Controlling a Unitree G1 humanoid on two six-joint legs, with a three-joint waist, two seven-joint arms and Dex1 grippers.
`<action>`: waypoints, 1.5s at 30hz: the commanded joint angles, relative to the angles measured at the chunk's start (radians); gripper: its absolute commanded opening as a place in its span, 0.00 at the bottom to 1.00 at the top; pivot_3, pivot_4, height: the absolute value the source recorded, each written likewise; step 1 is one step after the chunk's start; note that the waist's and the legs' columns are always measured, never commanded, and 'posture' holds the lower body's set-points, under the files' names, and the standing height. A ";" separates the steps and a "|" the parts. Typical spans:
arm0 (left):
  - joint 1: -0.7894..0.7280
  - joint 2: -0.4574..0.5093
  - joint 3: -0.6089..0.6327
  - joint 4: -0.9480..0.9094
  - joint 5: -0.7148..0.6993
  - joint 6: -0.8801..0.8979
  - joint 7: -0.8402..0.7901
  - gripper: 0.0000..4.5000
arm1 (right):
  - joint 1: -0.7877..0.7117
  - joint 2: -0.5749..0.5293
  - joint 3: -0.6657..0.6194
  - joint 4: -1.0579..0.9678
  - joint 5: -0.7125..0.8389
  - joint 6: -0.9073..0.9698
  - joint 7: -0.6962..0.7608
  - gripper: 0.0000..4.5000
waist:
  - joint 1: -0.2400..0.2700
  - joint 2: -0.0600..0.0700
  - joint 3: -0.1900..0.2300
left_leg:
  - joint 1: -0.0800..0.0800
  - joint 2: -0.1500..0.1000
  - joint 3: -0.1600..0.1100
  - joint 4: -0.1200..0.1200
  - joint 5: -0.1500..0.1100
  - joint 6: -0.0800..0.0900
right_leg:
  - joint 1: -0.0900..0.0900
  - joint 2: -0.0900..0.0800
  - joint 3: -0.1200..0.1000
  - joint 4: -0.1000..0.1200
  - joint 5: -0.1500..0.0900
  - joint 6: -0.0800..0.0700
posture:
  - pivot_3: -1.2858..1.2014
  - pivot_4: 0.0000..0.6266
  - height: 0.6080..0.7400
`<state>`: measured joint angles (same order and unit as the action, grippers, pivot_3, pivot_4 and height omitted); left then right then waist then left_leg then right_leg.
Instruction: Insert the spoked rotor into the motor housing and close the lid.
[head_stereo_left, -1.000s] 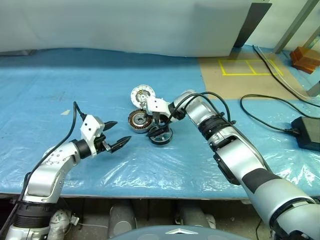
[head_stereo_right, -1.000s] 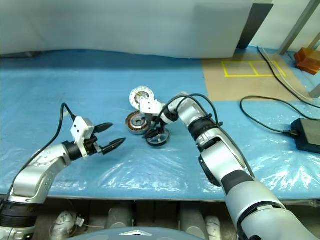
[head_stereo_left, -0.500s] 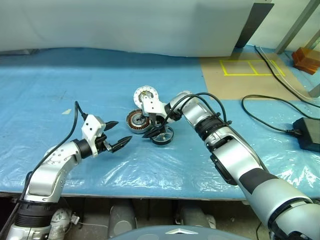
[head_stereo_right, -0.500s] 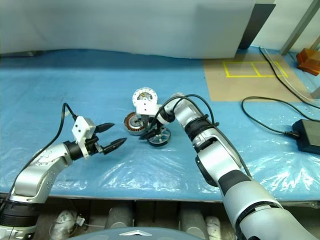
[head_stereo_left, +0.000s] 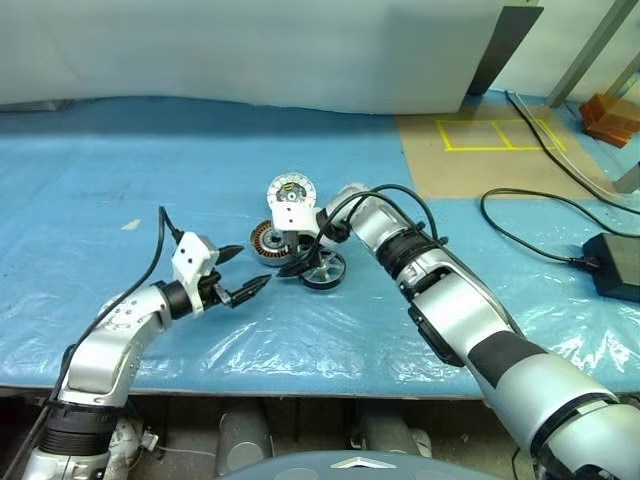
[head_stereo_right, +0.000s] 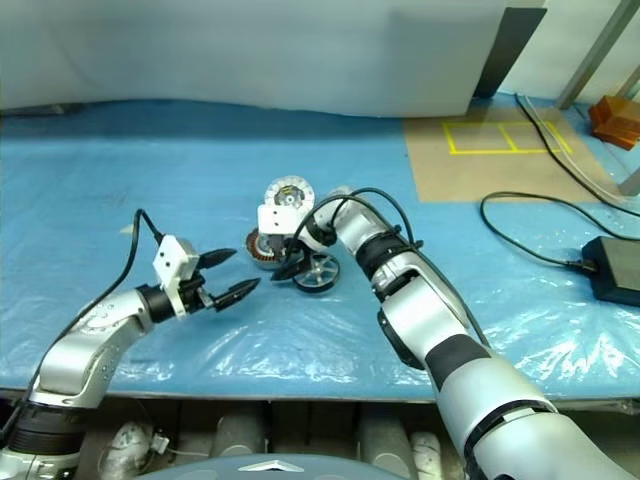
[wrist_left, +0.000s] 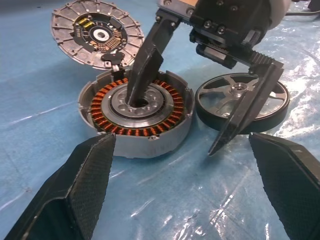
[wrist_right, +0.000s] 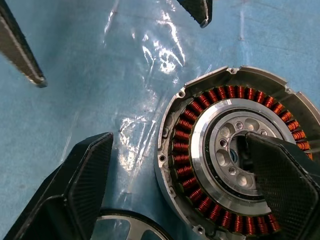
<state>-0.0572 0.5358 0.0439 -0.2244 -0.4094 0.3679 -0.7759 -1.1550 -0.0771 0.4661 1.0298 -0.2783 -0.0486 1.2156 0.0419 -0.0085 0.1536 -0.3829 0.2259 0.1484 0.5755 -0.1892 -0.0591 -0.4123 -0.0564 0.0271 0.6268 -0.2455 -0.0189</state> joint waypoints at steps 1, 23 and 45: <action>-0.005 -0.005 0.001 -0.023 0.004 -0.017 0.005 1.00 | 0.014 -0.036 0.056 0.010 -0.057 -0.024 0.049 0.80 | 0.004 0.000 0.000 | 0.000 0.000 0.000 0.000 0.000 0.000 | 0.001 0.000 0.000 0.000 0.000 0.000 | 0.52 0.24 1.00; -0.018 -0.001 0.026 0.003 -0.004 -0.034 -0.018 1.00 | 0.197 -0.143 0.130 -0.469 -0.051 0.185 0.256 0.42 | 0.012 0.001 0.000 | 0.004 -0.001 0.001 -0.001 0.000 0.001 | 0.007 -0.001 0.000 -0.004 0.001 0.002 | 0.52 0.24 1.00; -0.038 0.019 -0.004 -0.002 -0.010 0.010 -0.070 1.00 | 0.303 -0.149 0.140 -0.802 0.098 0.609 0.283 0.70 | -0.008 0.000 0.000 | 0.011 -0.001 0.002 -0.006 0.000 0.000 | 0.009 0.000 0.002 -0.004 0.000 0.000 | 0.52 0.24 1.00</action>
<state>-0.0892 0.5471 0.0349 -0.1986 -0.4063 0.3801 -0.8382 -0.8412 -0.2434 0.6016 0.2007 -0.2158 0.5170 1.4917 0.0343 -0.0082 0.1533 -0.3716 0.2254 0.1501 0.5692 -0.1894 -0.0592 -0.4035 -0.0561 0.0294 0.6232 -0.2459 -0.0190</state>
